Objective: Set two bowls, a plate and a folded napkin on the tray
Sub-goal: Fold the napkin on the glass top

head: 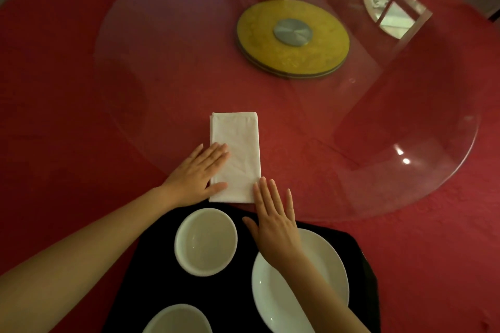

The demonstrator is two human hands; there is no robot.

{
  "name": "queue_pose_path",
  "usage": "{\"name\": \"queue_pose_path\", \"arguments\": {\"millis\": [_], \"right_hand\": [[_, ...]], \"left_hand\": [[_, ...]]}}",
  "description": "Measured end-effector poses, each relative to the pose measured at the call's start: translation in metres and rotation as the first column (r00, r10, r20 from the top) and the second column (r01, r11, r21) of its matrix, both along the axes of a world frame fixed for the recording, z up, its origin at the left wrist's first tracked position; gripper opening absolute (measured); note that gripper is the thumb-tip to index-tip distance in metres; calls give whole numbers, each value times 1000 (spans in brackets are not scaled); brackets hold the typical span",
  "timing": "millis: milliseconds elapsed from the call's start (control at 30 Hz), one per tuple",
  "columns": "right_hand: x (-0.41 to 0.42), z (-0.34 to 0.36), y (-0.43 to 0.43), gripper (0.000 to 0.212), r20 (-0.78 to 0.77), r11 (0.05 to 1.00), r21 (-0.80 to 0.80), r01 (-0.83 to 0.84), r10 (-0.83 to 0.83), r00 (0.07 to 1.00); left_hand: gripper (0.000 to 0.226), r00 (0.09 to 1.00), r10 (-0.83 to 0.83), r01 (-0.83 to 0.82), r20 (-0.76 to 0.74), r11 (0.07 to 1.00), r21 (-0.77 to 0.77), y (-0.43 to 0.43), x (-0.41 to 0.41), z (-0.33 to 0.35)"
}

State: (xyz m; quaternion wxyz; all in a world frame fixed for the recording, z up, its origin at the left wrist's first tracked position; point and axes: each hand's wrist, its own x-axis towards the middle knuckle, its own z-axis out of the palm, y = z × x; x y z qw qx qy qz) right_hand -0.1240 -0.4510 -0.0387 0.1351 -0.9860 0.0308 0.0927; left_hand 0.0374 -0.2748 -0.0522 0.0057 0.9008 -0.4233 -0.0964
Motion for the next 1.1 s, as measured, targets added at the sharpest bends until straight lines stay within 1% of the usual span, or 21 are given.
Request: {"name": "queue_pose_path", "arguments": {"millis": [67, 100, 133, 167, 200, 233, 267, 300, 333, 367, 400, 467, 567, 600, 667, 700, 767, 833, 933, 1067, 1100], "right_hand": [[0, 0, 1, 67, 15, 1000, 25, 5, -6, 1000], [1, 2, 1, 65, 36, 998, 54, 22, -24, 999], [4, 5, 0, 60, 71, 994, 95, 50, -56, 996], [8, 9, -1, 52, 124, 986, 147, 84, -102, 987], [13, 13, -3, 41, 192, 975, 188, 117, -154, 969], [20, 17, -6, 30, 253, 965, 212, 154, -206, 945], [28, 21, -10, 22, 276, 950, 241, 197, -262, 925], [37, 25, -12, 18, 260, 929, 281, 243, -317, 912], [47, 28, -14, 17, 222, 903, 320, 288, -367, 903], [57, 31, -16, 18, 176, 872, 359, 334, -414, 893], [68, 33, -18, 19, 122, 834, 397, 384, -462, 878], [86, 37, -20, 26, -8, 745, 467, 476, -535, 845], [107, 38, -19, 34, -181, 644, 501, 578, -575, 798], [111, 37, -19, 33, -209, 625, 501, 599, -584, 784], [115, 36, -18, 23, -232, 609, 500, 616, -591, 772], [116, 35, -18, 16, -237, 615, 486, 620, -590, 772], [117, 34, -16, 14, -244, 640, 459, 616, -576, 780], [117, 34, -15, 12, -239, 650, 453, 610, -571, 786], [117, 34, -13, 12, -236, 623, 474, 623, -591, 771], [121, 38, -8, 35, -306, 536, 567, 626, -569, 764], [122, 40, -8, 35, -337, 502, 586, 636, -563, 755]], "left_hand": [[83, 999, 44, -44, -24, 999, -9, 1, 0, 0], [85, 992, 102, -105, -71, 994, -39, 2, -1, 2], [84, 971, 186, -202, -147, 974, -106, 1, -2, 6], [79, 928, 281, -335, -243, 917, -217, 0, -3, 10], [73, 864, 370, -480, -342, 808, -341, -2, -4, 14], [67, 784, 439, -613, -439, 664, -430, -5, -4, 19], [62, 695, 477, -717, -538, 519, -466, -10, -3, 23], [58, 605, 483, -796, -633, 396, -458, -14, -1, 27], [57, 515, 471, -857, -716, 301, -418, -19, 2, 31], [57, 428, 456, -903, -781, 238, -356, -24, 4, 34], [58, 352, 448, -935, -822, 207, -288, -28, 7, 37], [61, 248, 460, -965, -853, 194, -176, -35, 13, 40], [64, 162, 438, -978, -884, 188, -86, -43, 18, 43], [59, 159, 436, -978, -886, 193, -80, -45, 19, 43], [47, 211, 502, -969, -839, 218, -113, -48, 17, 42], [44, 252, 563, -961, -787, 243, -135, -48, 15, 42], [39, 324, 634, -940, -702, 301, -162, -45, 12, 42], [37, 343, 623, -931, -703, 322, -169, -44, 11, 41], [38, 307, 576, -944, -758, 284, -167, -44, 12, 42], [51, 213, 527, -972, -823, 197, -126, -44, 16, 45], [54, 187, 520, -977, -834, 183, -105, -43, 17, 47]]}}
